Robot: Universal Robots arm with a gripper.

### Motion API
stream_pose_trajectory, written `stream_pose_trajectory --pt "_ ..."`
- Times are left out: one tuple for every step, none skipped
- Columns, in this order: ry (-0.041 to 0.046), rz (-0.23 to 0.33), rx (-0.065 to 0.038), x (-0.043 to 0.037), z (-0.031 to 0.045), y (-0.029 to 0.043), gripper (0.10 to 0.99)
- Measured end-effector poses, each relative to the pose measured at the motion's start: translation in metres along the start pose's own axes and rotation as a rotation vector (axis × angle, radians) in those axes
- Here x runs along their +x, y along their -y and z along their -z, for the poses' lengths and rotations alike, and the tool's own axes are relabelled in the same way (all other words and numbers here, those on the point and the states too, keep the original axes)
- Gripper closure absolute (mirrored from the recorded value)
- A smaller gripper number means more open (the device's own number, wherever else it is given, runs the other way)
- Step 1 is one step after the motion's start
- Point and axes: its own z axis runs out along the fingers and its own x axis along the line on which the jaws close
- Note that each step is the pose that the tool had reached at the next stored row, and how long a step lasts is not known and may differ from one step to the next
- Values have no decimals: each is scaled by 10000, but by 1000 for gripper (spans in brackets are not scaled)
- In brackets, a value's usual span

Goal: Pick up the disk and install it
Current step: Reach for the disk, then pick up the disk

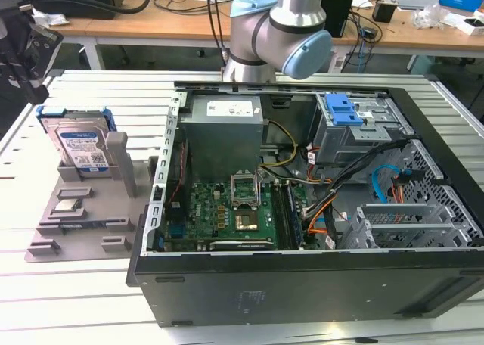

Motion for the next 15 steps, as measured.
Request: stream_pose_trajectory --pt "-1 0 0 0 0 0 984" --pt "0 0 1 1 0 0 984" --pt "0 0 0 1 0 0 984" --pt "0 0 0 2 0 0 984" --pt "0 0 0 2 0 0 984" --pt "-1 0 0 2 0 0 984" --pt "-1 0 0 3 0 0 984" --pt "0 0 1 4 0 0 984" --pt "-1 19 0 4 0 0 984" --pt "-6 114 -2 4 1 0 984" --pt "-15 320 -7 5 1 0 984" --pt "-23 483 -11 5 1 0 984" --pt "-28 604 -14 4 0 0 984" --pt "-33 732 -17 4 0 0 984" --pt "-39 866 -20 5 0 0 984"
